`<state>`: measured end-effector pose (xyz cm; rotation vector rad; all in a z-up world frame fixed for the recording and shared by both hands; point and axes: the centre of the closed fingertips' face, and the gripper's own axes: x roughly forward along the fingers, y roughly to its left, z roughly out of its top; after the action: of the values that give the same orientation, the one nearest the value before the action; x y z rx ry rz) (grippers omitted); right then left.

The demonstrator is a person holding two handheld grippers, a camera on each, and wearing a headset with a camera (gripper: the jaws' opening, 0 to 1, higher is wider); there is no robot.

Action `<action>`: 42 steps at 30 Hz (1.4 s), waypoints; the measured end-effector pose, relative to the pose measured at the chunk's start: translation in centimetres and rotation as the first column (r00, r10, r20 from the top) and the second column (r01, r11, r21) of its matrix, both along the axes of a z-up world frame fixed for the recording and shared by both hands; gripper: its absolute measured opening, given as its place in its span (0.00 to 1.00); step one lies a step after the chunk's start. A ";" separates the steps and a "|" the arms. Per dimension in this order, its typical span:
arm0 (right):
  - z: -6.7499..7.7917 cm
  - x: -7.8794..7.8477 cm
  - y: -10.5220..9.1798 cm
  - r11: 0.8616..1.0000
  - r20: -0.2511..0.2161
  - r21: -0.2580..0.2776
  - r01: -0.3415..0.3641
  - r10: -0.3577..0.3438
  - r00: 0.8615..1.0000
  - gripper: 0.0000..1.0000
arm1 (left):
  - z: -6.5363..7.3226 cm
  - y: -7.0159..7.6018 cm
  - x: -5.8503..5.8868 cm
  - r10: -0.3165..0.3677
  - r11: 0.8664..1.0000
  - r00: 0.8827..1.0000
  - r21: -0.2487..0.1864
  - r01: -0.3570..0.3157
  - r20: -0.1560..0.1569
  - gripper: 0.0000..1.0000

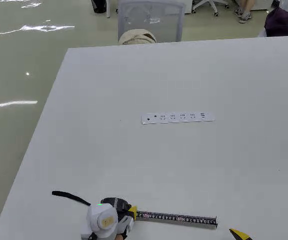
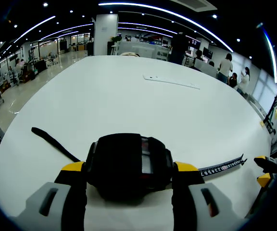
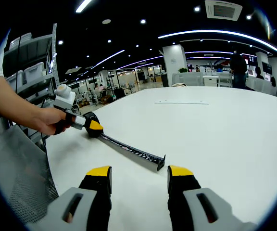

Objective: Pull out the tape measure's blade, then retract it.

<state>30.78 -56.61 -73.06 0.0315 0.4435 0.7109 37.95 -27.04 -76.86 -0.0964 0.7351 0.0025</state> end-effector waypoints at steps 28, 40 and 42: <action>-0.7 2.4 0.9 0.987 -0.012 0.001 -0.159 0.159 0.987 0.46 | 0.0 0.0 -0.1 -0.007 1.000 1.000 -0.003 0.007 -0.009 0.70; -1.8 3.6 0.8 0.978 -0.021 -0.005 -0.210 0.210 0.978 0.43 | 0.0 -0.1 -0.2 -0.015 1.000 1.000 -0.002 0.015 -0.014 0.70; -1.9 3.8 0.7 0.976 -0.018 0.006 -0.217 0.217 0.976 0.43 | 0.0 -0.1 -0.2 -0.017 1.000 1.000 -0.001 0.017 -0.014 0.70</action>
<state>34.57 -55.92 -74.99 -0.0068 0.4678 0.9272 37.74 -27.12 -76.89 -0.0911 0.7495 -0.0135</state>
